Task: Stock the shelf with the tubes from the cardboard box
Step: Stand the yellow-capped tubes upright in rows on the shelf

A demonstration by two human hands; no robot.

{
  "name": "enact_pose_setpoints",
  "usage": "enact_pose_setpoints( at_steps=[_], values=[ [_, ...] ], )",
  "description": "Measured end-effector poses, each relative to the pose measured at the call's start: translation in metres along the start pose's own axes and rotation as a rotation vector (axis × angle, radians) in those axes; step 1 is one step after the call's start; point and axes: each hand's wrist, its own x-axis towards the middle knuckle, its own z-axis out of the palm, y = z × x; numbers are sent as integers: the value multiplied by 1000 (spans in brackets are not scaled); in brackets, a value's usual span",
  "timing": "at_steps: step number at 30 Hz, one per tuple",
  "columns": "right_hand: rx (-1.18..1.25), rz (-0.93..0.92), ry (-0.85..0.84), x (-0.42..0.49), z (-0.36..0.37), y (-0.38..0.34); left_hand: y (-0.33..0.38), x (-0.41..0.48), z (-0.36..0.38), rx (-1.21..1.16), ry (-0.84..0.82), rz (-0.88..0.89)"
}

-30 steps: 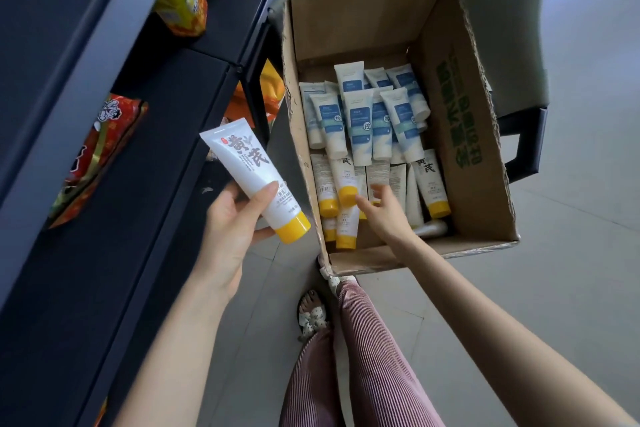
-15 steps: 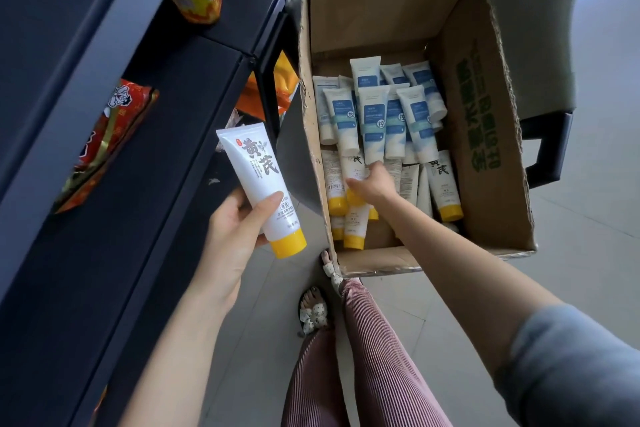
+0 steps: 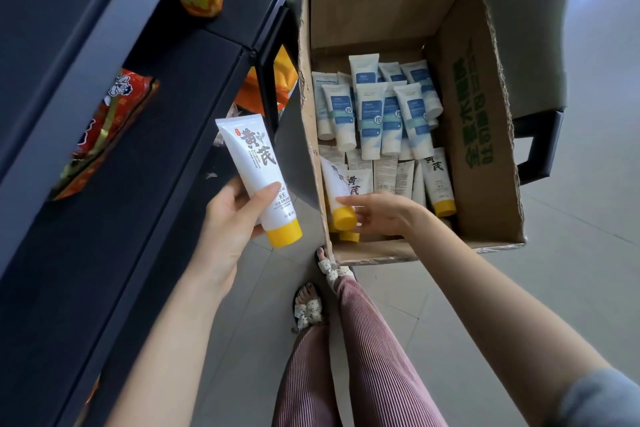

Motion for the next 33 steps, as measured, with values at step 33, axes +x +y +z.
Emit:
enact_pose_setpoints(
  at_steps=[33],
  values=[
    [-384,-1109,-193,-355,204,-42,188,-232,-102,104,34,728]
  ],
)
